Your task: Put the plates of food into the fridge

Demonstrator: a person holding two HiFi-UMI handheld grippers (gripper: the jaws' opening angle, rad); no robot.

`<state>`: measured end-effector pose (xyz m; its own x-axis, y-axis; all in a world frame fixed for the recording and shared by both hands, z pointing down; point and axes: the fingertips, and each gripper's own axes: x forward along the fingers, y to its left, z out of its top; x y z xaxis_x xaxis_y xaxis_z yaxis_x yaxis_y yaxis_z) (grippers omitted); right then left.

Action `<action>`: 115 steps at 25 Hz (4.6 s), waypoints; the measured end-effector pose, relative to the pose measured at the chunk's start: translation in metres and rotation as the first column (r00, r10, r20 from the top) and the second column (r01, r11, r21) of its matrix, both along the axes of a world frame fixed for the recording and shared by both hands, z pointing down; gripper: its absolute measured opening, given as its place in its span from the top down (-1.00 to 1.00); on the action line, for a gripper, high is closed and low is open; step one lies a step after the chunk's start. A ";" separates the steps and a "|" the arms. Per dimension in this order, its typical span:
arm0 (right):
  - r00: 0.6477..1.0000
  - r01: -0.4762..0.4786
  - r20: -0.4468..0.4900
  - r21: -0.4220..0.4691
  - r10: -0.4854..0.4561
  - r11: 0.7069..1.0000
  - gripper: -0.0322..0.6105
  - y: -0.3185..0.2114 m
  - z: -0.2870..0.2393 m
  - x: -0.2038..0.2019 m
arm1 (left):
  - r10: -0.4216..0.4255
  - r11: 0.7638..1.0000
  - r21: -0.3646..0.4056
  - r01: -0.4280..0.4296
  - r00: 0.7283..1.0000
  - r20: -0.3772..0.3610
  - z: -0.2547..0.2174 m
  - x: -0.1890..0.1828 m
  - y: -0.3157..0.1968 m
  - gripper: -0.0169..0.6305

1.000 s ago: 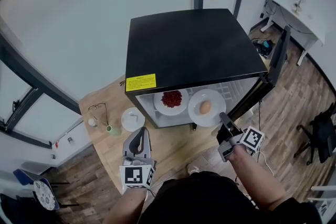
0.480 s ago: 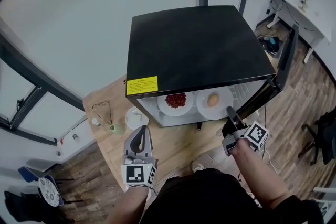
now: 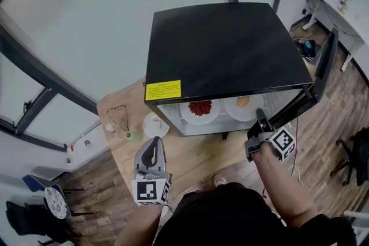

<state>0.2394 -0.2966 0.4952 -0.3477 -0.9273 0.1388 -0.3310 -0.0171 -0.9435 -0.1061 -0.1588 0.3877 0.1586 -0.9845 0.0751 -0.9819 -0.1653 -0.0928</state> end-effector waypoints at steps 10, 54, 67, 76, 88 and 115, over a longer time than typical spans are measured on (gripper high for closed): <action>0.937 0.068 -0.340 -0.066 -0.086 0.996 0.17 0.002 0.012 -0.013 | -0.034 0.999 0.003 0.034 0.999 0.021 -0.008 0.001 0.002 0.94; 0.555 0.777 -0.386 -0.076 -0.737 0.625 0.29 0.312 0.104 -0.279 | -0.434 0.901 -0.041 0.432 0.901 -0.022 0.041 -0.180 0.330 0.94; 0.477 0.815 -0.201 -0.261 -0.855 0.517 0.35 0.417 0.202 -0.334 | -0.434 0.892 -0.143 0.428 0.901 -0.008 0.090 -0.194 0.380 0.94; 0.496 0.809 -0.048 -0.335 -0.867 0.482 0.35 0.455 0.246 -0.361 | -0.442 0.879 -0.191 0.436 0.897 0.013 0.108 -0.203 0.399 0.94; 0.504 0.843 0.041 -0.239 -0.863 0.481 0.79 0.450 0.235 -0.366 | -0.453 0.872 -0.204 0.446 0.892 0.013 0.107 -0.210 0.406 0.94; 0.729 0.684 0.016 -0.007 -0.684 0.729 0.79 0.322 0.113 -0.266 | -0.216 0.974 -0.074 0.213 0.976 -0.038 0.058 -0.144 0.274 0.94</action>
<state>-0.0261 0.0258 0.6077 -0.8890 -0.4359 0.1401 -0.2468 0.1986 -0.9485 -0.2503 0.1148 0.4458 -0.0505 -0.9887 0.1414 -0.9981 0.0449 -0.0428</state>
